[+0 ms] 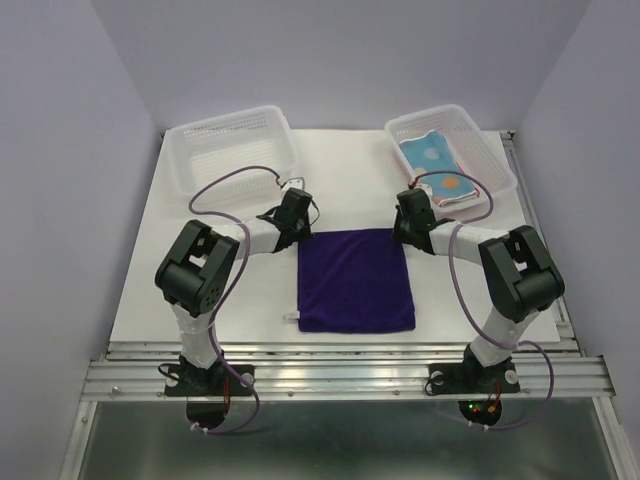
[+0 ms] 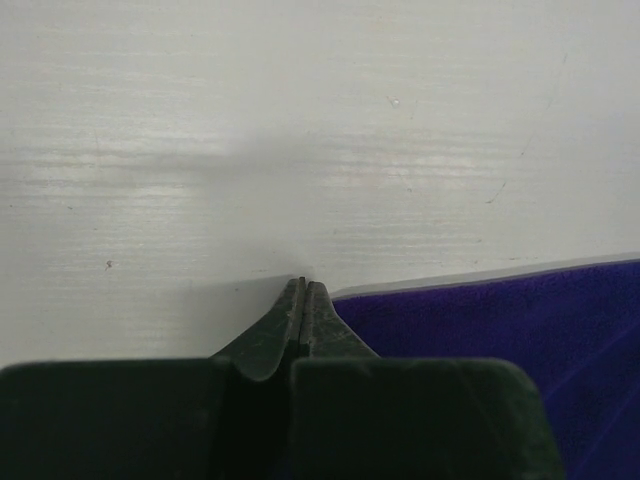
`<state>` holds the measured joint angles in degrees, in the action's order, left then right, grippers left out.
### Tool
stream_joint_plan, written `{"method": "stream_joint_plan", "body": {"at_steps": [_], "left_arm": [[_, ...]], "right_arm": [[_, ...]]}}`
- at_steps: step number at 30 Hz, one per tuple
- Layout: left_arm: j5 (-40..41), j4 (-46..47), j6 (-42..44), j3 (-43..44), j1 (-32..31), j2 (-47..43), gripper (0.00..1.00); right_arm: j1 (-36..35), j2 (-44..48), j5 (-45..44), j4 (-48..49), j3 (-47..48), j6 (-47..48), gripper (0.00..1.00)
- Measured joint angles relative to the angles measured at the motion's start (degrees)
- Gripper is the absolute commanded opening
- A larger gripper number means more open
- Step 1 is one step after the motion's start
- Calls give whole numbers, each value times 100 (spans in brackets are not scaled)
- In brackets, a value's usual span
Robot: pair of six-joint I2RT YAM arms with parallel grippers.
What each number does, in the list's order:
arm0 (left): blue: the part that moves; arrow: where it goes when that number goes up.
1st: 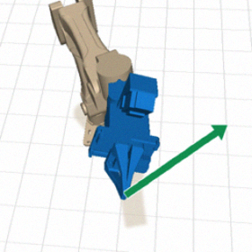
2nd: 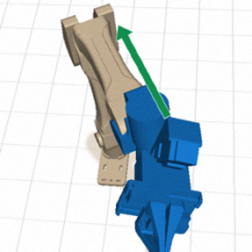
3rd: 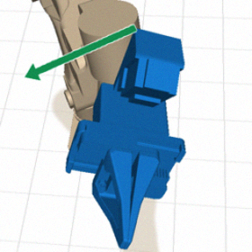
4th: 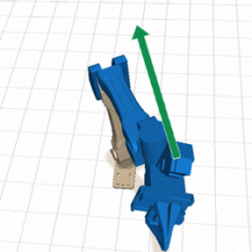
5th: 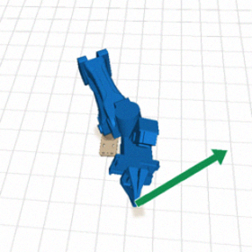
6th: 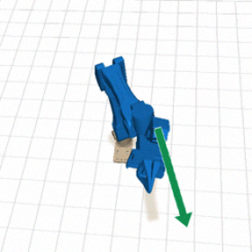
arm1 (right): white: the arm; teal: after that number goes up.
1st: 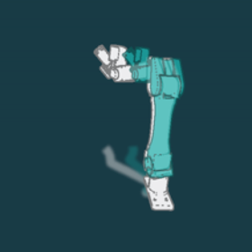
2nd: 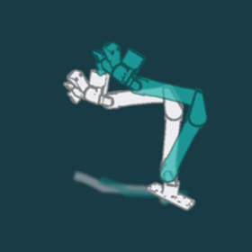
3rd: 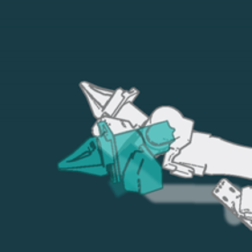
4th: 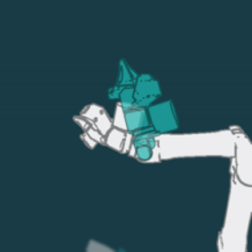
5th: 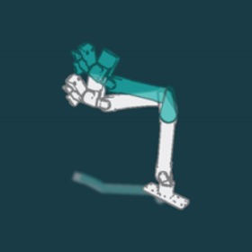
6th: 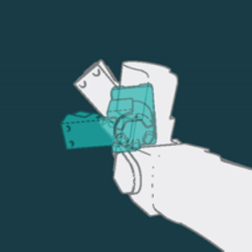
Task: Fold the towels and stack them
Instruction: Fold the towel
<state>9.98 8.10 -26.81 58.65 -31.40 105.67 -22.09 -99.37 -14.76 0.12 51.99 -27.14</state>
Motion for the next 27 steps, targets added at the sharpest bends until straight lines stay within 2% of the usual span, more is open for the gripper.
{"method": "stream_joint_plan", "body": {"at_steps": [7, 11, 16, 20, 27], "left_arm": [[297, -61, 291, -2, -2, -136, 0], [367, -39, 365, -111, -2, -688, 0], [203, 376, 343, -844, -4, -1714, 0], [-11, 678, 212, -1676, -101, -2420, 0], [-74, 798, -332, -3093, -817, -3748, 0]], "right_arm": [[0, 9, 337, 155, 44, 330, 1], [0, 391, 503, 142, 44, 407, 1], [0, 1384, 802, 254, -144, 433, 1], [0, 2103, 1246, 337, -745, 293, 1], [0, 3508, 1849, -9, -2044, -260, 1]]}}
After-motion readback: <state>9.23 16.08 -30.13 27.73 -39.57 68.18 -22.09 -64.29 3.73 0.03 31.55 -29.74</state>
